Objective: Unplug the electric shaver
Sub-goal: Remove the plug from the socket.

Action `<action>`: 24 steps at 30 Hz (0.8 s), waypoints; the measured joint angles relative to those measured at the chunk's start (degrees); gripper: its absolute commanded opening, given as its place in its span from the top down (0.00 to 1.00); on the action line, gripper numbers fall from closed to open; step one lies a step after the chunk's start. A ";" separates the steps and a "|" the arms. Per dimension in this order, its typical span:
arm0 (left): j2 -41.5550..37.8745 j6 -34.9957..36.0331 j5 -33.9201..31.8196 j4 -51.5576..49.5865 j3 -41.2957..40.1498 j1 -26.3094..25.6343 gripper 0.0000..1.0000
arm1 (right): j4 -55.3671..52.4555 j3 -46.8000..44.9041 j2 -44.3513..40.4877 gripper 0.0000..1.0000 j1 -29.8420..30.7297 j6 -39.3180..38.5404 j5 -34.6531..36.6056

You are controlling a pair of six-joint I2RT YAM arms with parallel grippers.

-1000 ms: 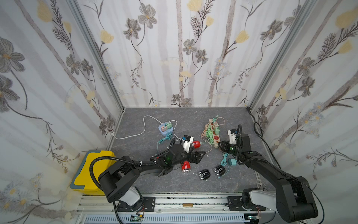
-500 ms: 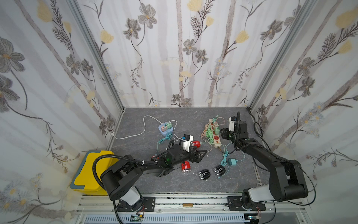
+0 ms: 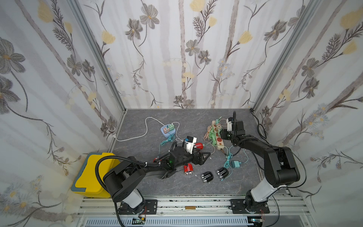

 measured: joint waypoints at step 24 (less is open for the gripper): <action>-3.26 -0.09 -3.15 -2.69 0.04 0.28 0.00 | -2.80 7.52 9.11 0.69 2.51 -2.93 5.79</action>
